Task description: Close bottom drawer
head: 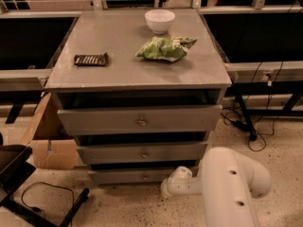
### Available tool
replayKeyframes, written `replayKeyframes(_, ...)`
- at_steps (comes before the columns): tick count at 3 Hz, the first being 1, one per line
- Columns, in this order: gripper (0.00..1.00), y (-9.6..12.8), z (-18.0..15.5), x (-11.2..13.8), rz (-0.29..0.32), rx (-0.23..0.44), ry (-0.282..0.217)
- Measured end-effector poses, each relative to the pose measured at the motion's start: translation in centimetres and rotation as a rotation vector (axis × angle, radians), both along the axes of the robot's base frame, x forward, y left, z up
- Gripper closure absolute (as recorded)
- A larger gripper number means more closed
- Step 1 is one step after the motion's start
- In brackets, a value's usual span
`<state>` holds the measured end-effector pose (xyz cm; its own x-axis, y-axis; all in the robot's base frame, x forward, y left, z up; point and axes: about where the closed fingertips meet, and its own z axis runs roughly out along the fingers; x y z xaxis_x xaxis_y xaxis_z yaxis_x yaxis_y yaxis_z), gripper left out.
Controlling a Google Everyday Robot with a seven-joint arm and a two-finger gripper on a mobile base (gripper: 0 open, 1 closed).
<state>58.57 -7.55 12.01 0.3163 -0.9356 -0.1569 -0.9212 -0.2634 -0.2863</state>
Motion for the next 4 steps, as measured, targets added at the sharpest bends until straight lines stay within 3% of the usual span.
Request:
replayKeyframes(1,0.99,-3.0,1.4,-4.2,-0.023,-0.033,0.04)
replayKeyframes(2,1.0,-5.6,5.6,-8.3,-0.079,-0.041,0.034)
replayKeyframes(3,1.0,-7.7,13.0,-10.5,-0.159,-0.069,-0.054)
replayKeyframes(4,1.0,-10.2,22.2,-11.6,-0.235,-0.146,-0.214)
